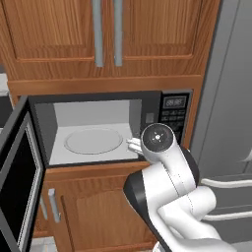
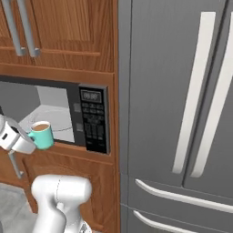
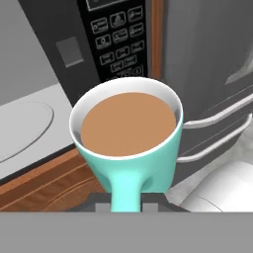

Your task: Pick the cup of tea, navigate to the dining table, and place it on the saucer.

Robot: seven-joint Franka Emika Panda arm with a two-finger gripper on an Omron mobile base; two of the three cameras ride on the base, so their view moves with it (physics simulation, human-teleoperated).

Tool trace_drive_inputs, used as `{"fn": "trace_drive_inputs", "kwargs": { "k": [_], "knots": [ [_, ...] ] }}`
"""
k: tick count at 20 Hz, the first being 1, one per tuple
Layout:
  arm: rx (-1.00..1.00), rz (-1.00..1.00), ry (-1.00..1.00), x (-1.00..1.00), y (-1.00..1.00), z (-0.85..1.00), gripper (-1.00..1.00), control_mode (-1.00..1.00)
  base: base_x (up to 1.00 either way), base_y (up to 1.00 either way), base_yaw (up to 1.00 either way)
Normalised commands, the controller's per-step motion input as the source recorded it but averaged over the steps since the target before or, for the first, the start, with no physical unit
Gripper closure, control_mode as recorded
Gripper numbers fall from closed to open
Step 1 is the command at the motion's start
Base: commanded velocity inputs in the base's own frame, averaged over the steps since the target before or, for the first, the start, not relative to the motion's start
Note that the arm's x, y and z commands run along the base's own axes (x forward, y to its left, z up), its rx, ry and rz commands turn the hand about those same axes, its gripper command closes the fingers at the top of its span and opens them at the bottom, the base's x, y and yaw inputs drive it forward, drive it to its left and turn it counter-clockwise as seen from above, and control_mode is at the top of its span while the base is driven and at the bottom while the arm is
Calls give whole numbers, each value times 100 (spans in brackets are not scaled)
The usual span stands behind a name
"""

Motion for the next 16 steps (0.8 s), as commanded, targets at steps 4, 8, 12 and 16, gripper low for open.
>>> {"fn": "trace_drive_inputs", "kwargs": {
  "k": [4, 8, 12, 16],
  "knots": [
    [0, 0, 0, 0, 0, 0, 100, 100, -50, -24, 33],
    [0, 0, 0, 0, 0, 0, 100, 100, -49, -16, 41],
    [0, 0, 0, 0, 0, 0, 100, 100, -47, -14, 45],
    [0, 0, 0, 0, 0, 0, 100, 100, -53, -21, 44]
  ]
}}
